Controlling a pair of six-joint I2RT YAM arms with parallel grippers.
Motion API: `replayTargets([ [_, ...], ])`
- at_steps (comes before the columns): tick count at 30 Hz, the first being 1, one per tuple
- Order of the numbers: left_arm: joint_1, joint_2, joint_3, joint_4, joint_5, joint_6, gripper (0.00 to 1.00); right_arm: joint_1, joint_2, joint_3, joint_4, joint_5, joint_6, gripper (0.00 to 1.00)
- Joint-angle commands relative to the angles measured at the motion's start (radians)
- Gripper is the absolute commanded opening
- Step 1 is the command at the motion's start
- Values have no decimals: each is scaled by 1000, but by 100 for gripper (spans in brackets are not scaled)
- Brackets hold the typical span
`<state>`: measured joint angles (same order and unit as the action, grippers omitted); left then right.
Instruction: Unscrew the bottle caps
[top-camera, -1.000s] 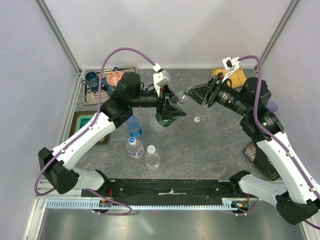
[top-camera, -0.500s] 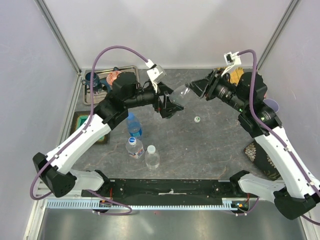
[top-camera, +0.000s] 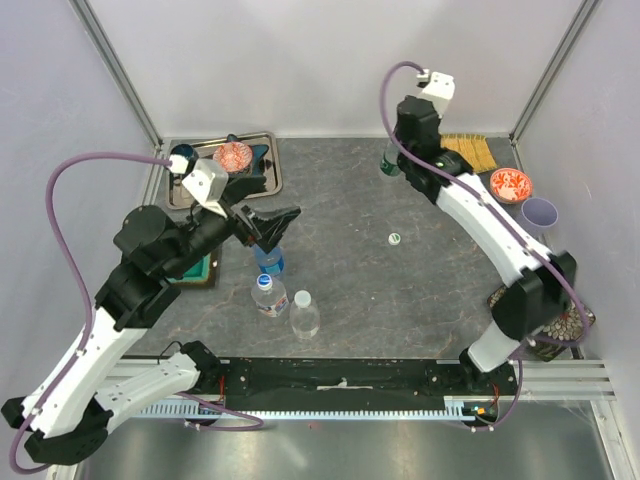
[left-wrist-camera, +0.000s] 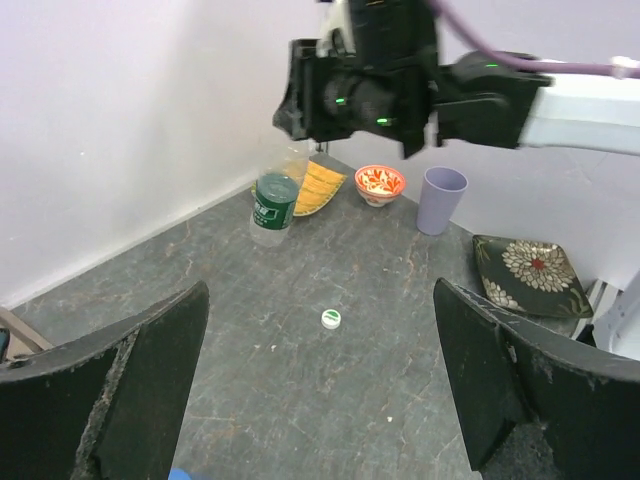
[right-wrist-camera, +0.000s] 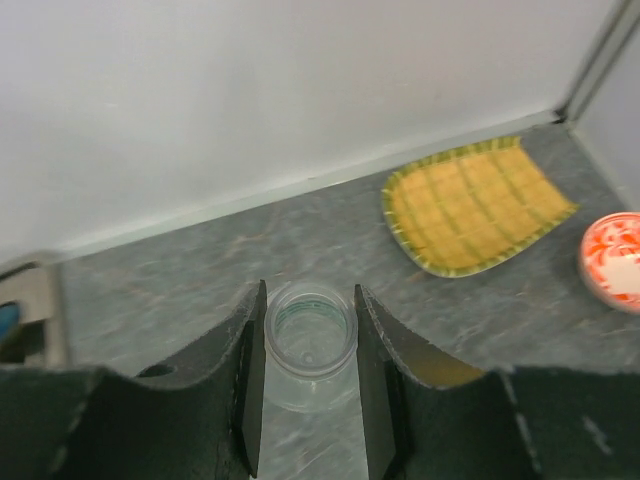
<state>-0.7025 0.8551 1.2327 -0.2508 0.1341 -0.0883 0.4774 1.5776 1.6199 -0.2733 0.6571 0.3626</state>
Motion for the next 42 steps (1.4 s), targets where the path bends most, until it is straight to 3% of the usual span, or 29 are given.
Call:
replayTargets([
  [1,-2,-45,-108,1,-21,-39,100,-9,145,129,129,213,-204,0],
  [16,-2,-123,-274,44,-53,-54,100,-106,519,339,189,185,-117,0],
  [27,-2,-68,-274,39,-57,-33,100,-134,616,408,146,110,-80,1],
  [32,-2,-60,-274,36,-59,-41,100,-146,627,399,117,84,-57,12],
  [36,-2,-60,-276,36,-59,-41,100,-151,621,388,100,65,-47,33],
  [42,-2,-60,-274,36,-53,-38,100,-154,610,396,88,52,-42,50],
])
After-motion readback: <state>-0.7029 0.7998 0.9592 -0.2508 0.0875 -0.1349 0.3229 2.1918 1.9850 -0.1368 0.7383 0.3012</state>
